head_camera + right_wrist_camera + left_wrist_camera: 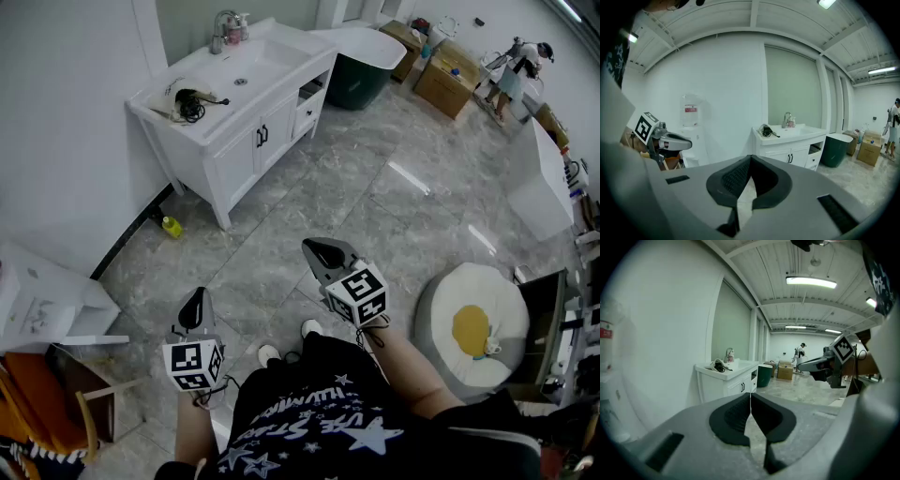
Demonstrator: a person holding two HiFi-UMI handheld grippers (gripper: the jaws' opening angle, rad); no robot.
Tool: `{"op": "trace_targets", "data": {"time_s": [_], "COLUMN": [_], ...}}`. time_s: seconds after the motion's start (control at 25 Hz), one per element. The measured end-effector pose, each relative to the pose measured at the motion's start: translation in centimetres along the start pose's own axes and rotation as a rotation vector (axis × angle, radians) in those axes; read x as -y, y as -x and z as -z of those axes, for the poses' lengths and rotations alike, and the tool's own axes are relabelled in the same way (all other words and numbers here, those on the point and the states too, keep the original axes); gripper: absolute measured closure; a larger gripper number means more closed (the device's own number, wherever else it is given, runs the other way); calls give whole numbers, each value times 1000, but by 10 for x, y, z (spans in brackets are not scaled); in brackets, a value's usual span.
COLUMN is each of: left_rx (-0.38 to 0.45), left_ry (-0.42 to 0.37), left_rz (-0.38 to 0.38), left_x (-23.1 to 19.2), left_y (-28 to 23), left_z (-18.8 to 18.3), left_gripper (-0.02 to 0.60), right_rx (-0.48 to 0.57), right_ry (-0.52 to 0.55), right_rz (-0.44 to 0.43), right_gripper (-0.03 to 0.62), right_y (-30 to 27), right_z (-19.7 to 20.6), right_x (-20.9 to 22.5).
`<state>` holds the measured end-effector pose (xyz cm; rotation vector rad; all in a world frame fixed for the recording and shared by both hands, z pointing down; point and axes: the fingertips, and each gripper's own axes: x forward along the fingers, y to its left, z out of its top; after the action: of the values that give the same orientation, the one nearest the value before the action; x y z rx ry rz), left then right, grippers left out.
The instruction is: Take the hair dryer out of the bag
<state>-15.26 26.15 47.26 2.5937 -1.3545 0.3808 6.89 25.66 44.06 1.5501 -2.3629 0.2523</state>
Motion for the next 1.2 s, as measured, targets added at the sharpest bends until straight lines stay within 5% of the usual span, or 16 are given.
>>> {"op": "trace_targets", "data": {"time_s": [0.52,0.8,0.92,1.2], "left_rx": [-12,47,59,51], "left_ry": [26,11,11,38], "left_rz": [28,19,34,2], "left_x": [5,-13,-11,-9], "left_y": [26,25,15,-10], "left_z": [19,-1,-9,-10], "left_gripper": [558,542,331,237], "right_rx": [9,35,42,29], "right_ry": [-40,-133,-145,-205], "right_rz": [41,45,15,-42], "right_gripper": [592,589,485,343], "right_y": [13,7,0,-31], "right_z": [8,4,-2,5], "right_x": [-13,-13,-11,9]}}
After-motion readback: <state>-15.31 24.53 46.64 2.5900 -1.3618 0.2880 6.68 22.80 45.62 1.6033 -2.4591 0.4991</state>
